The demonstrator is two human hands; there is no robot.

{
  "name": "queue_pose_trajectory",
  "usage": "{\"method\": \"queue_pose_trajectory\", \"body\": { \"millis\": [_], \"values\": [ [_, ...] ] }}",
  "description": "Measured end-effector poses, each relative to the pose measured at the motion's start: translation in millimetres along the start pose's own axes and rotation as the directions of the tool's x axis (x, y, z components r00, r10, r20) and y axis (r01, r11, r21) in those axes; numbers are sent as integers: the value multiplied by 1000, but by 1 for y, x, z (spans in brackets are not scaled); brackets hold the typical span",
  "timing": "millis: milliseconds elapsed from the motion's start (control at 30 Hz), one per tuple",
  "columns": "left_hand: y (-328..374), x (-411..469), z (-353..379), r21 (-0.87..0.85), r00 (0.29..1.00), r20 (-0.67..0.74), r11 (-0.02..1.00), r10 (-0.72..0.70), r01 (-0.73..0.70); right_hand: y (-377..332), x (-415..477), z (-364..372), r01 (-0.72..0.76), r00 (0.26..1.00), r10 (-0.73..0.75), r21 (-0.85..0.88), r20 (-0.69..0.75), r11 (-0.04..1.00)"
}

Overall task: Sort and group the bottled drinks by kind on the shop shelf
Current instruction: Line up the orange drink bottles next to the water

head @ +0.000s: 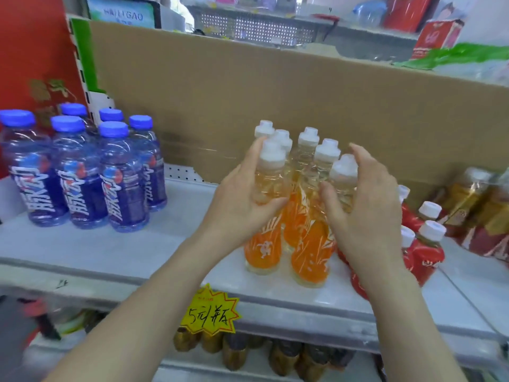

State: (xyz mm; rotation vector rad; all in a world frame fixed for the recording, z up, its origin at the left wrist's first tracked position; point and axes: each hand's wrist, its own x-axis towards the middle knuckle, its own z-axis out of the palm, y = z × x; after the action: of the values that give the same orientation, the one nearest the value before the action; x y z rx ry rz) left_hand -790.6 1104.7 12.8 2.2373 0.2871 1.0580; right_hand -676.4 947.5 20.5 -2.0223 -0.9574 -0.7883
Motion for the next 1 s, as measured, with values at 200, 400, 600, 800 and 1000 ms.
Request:
{"method": "queue_pose_trajectory", "body": {
  "millis": [200, 400, 600, 800, 1000],
  "values": [
    [-28, -16, -64, 110, 987, -110, 986, -113, 126, -51, -5, 35, 218, 928, -269, -212, -256, 953],
    [-49, -34, -118, 157, 961, -209, 964, -180, 215, -73, 23, 90, -86, 991, 82, 31, 109, 996],
    [-59, -42, -138, 165, 960, -216, 962, -179, 217, -68, 43, 99, -161, 971, 166, -43, 172, 986],
    [-59, -42, -137, 171, 959, -218, 961, -179, 218, -79, 42, 109, -93, 975, 46, 210, 218, 973],
    [-60, -42, -137, 161, 963, -216, 966, -164, 201, -74, 44, 104, -101, 957, 26, 248, 289, 964]
  ]
}}
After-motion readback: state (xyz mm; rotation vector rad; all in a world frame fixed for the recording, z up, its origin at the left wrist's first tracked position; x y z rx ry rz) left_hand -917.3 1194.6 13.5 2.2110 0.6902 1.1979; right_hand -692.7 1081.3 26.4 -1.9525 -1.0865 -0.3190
